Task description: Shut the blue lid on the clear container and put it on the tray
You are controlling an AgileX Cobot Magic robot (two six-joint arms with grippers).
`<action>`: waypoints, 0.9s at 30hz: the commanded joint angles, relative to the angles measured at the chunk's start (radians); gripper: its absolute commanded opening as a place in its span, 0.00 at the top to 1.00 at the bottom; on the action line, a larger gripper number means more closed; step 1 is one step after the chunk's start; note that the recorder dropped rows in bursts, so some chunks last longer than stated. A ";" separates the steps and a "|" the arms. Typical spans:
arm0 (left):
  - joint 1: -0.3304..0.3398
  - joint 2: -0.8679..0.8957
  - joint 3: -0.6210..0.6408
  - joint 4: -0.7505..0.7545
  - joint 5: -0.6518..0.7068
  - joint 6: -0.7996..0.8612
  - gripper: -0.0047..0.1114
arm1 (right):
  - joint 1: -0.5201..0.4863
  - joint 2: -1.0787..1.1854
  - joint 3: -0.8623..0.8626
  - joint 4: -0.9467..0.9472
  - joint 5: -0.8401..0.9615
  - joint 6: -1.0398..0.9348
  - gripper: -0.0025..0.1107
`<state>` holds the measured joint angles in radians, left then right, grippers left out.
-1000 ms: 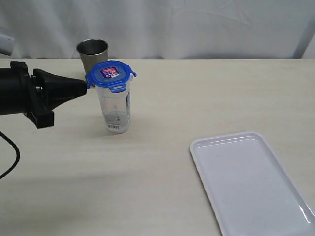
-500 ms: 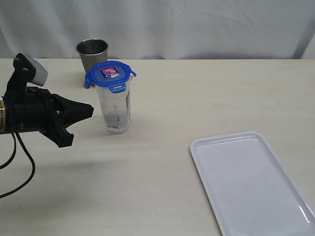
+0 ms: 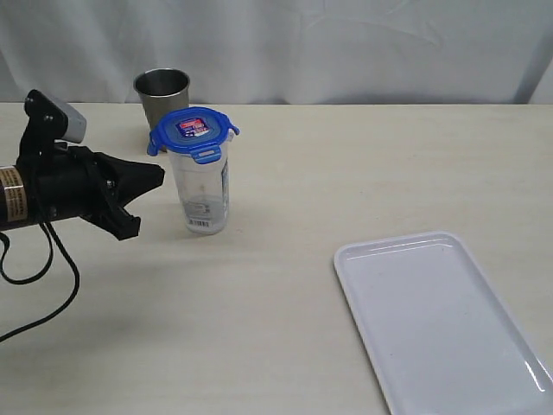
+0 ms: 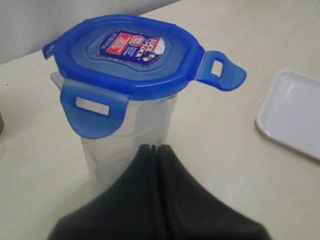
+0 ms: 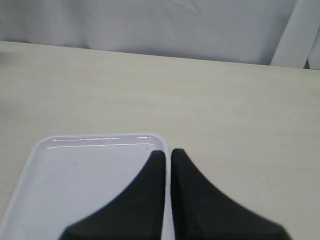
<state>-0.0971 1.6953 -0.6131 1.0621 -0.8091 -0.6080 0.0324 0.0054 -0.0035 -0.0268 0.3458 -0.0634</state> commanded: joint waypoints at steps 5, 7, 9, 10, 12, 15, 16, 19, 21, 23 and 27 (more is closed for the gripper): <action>-0.009 0.011 -0.010 -0.102 -0.025 0.062 0.96 | -0.006 -0.005 0.004 -0.004 -0.003 -0.001 0.94; -0.009 0.011 -0.010 -0.124 -0.025 0.073 0.96 | -0.006 -0.005 0.004 -0.004 -0.003 -0.001 0.94; -0.009 0.011 -0.010 -0.139 -0.025 0.085 0.96 | -0.006 -0.005 0.004 -0.004 -0.003 -0.001 0.94; -0.009 0.011 -0.010 -0.142 -0.025 0.085 0.96 | -0.006 -0.005 0.004 -0.004 -0.003 -0.001 0.94; -0.009 0.011 -0.010 -0.158 -0.025 0.092 0.96 | -0.006 -0.005 0.004 -0.004 -0.003 -0.001 0.94; -0.009 0.011 -0.010 -0.171 -0.025 0.108 0.96 | -0.006 -0.005 0.004 -0.004 -0.003 -0.001 0.94; -0.009 0.011 -0.010 -0.180 -0.025 0.107 0.96 | -0.006 -0.005 0.004 -0.004 -0.003 -0.001 0.94; -0.009 0.011 -0.010 -0.188 -0.025 0.109 0.96 | -0.006 -0.005 0.004 -0.004 -0.003 -0.001 0.94; -0.009 0.011 -0.010 -0.201 -0.025 0.111 0.96 | -0.006 -0.005 0.004 -0.004 -0.003 -0.001 0.94; -0.009 0.011 -0.010 -0.208 -0.024 0.111 0.96 | -0.006 -0.005 0.004 -0.004 -0.003 -0.001 0.94; -0.009 0.011 -0.010 -0.208 -0.018 0.114 0.96 | -0.006 -0.005 0.004 -0.004 -0.003 -0.001 0.94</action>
<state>-0.0971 1.7035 -0.6200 0.8672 -0.8225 -0.5005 0.0324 0.0054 -0.0035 -0.0268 0.3458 -0.0634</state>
